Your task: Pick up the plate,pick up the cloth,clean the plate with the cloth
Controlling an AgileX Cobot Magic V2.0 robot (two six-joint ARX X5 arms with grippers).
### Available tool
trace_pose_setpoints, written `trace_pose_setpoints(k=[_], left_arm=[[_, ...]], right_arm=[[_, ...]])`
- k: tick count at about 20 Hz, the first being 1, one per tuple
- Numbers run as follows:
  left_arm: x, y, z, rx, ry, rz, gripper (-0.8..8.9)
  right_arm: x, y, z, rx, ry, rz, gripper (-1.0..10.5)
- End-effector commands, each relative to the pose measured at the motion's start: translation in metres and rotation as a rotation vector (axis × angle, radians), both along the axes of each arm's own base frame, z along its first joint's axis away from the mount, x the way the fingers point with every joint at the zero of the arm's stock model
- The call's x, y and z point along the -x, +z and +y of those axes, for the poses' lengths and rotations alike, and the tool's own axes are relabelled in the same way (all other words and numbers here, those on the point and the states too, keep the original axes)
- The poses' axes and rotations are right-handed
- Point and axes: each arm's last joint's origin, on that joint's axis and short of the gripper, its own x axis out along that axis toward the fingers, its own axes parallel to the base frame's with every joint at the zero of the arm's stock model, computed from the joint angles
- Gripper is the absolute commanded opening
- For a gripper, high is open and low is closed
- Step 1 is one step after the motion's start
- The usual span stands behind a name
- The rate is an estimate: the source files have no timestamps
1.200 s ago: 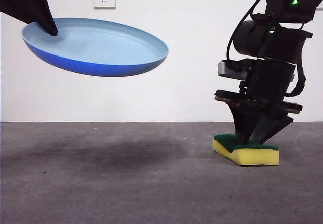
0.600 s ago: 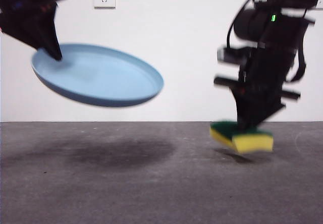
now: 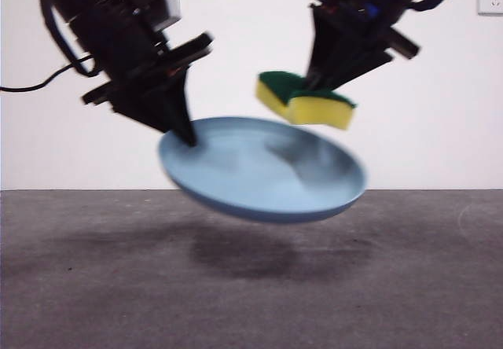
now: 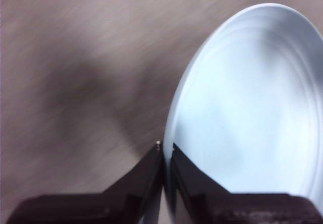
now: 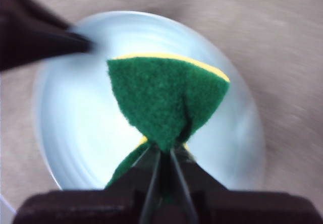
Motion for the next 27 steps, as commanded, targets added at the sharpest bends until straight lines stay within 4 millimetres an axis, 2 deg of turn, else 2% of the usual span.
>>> trace_pose_setpoints(k=[1,5,7,9,11,13,14,17,20,24,27], left_arm=[[0.004,0.000,-0.008,0.059,-0.018,0.028,-0.08],[0.004,0.001,-0.011,0.093,-0.019,0.027,-0.08],[0.003,0.001,-0.009,0.092,-0.013,0.028,-0.08],[0.001,0.001,-0.006,0.092,-0.004,0.032,-0.08],[0.001,0.000,-0.003,0.087,0.004,0.044,-0.08],[0.001,-0.001,-0.001,0.091,-0.007,0.067,-0.08],[0.002,-0.001,-0.002,0.100,-0.021,0.079,-0.08],[0.005,-0.003,-0.002,0.117,-0.058,0.120,-0.08],[0.006,-0.002,-0.004,0.139,-0.083,0.130,-0.08],[0.004,-0.001,-0.004,0.152,-0.080,0.110,-0.08],[0.000,0.003,-0.006,0.194,-0.060,0.080,-0.08]], right_arm=[[0.001,-0.013,0.020,0.002,0.041,0.015,-0.2],[0.011,-0.040,0.051,0.056,0.125,0.098,-0.2],[0.019,-0.051,0.060,0.106,0.156,0.143,-0.2],[0.027,-0.056,0.058,0.234,0.142,0.146,-0.2],[0.030,-0.058,0.047,0.439,0.069,0.113,-0.2],[0.024,-0.055,0.031,0.590,-0.038,0.040,-0.2],[0.018,-0.052,0.025,0.613,-0.093,-0.002,-0.2],[-0.005,-0.042,0.012,0.539,-0.226,-0.114,-0.2],[-0.021,-0.036,0.009,0.329,-0.188,-0.111,-0.2],[-0.024,-0.033,0.017,0.100,-0.055,-0.062,-0.2],[-0.016,-0.035,0.033,0.025,0.057,-0.015,-0.2]])
